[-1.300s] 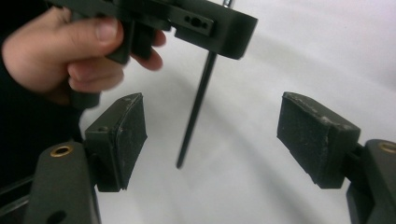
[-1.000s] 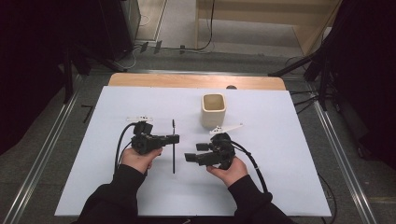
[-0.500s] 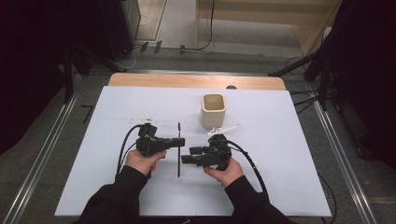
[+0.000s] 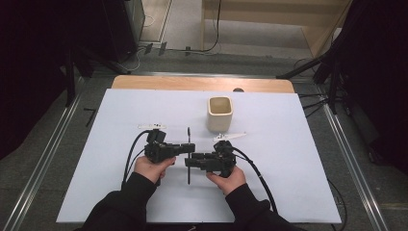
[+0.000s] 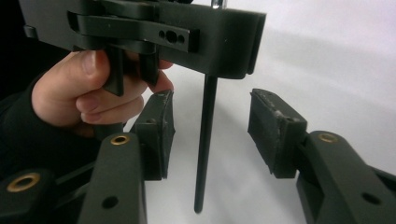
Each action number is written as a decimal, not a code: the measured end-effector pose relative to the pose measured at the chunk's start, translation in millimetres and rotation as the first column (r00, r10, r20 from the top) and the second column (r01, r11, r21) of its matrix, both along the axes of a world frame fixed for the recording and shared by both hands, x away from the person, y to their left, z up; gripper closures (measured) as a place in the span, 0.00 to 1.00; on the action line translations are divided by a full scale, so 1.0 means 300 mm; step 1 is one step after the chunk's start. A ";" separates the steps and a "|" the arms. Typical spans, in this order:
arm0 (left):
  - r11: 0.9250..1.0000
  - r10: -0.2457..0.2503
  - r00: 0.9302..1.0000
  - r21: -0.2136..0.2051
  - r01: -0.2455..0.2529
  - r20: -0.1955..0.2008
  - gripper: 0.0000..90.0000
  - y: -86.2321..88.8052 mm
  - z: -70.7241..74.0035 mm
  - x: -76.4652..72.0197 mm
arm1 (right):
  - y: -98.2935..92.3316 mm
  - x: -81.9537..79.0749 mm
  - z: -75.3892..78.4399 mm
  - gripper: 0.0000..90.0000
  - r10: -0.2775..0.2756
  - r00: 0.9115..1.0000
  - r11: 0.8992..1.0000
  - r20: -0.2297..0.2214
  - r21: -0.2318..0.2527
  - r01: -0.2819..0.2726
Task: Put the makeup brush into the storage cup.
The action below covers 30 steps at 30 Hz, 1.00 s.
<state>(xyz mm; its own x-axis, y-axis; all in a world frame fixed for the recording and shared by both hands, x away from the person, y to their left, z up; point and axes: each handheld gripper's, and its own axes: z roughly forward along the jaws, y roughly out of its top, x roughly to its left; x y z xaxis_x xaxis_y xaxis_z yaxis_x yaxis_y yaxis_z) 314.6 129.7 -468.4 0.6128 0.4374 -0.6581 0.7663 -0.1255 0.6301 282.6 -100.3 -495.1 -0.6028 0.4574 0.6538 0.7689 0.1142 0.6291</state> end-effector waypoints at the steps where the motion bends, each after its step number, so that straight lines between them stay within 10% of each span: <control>1: 1.000 0.000 1.000 0.000 0.000 0.002 0.95 -0.003 0.000 -0.002 | 0.007 -0.003 -0.002 0.62 -0.005 1.000 1.000 0.002 0.002 0.005; 15: 1.000 0.008 1.000 -0.019 -0.008 -0.001 0.95 -0.011 -0.001 -0.011 | 0.032 -0.017 -0.008 0.94 -0.036 0.999 0.999 0.031 0.009 0.036; 25: 1.000 -0.005 1.000 -0.013 0.005 -0.001 0.93 -0.010 -0.002 -0.011 | 0.024 -0.015 -0.012 0.96 -0.038 0.999 0.999 -0.015 0.024 0.038; 30: 1.000 -0.006 1.000 -0.011 0.006 -0.004 0.75 -0.005 0.000 -0.009 | 0.024 -0.017 -0.011 0.96 -0.031 0.999 0.999 -0.019 0.018 0.031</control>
